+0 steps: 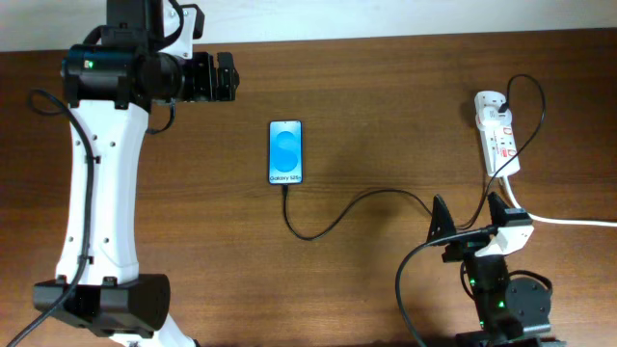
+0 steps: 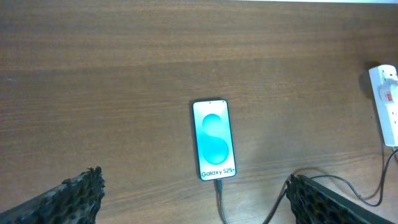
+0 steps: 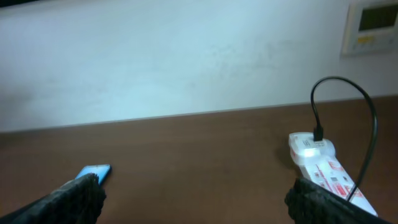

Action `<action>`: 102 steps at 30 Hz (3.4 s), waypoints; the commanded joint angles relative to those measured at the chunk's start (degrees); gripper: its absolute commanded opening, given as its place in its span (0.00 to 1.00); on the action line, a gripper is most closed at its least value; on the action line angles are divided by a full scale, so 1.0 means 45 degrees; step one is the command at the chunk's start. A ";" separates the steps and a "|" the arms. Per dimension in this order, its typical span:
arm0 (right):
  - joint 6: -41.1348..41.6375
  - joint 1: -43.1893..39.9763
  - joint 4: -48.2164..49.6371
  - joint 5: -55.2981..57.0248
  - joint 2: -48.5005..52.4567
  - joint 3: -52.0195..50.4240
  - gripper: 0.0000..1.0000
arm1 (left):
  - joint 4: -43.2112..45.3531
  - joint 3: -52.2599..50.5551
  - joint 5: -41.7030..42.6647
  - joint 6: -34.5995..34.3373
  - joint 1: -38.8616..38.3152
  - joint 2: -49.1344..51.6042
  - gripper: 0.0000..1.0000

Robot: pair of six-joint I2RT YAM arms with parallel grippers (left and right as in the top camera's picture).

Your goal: Plug charger to phone and switch on socket

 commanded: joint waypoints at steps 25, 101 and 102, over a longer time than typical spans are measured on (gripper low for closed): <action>0.0131 0.0083 -0.0039 -0.0063 -0.1812 -0.2497 0.98 | 0.0010 0.0160 0.0010 0.0199 0.0010 -0.0267 0.99; 0.0136 0.0083 -0.0034 -0.0063 -0.1812 -0.2497 0.98 | 1.5227 -2.7394 -0.1749 0.4605 0.0797 -2.3338 0.99; 0.0136 0.0083 -0.0039 -0.0063 -0.1812 -0.2497 0.98 | 1.5227 -2.7394 -0.1749 0.4605 0.0797 -2.3338 0.99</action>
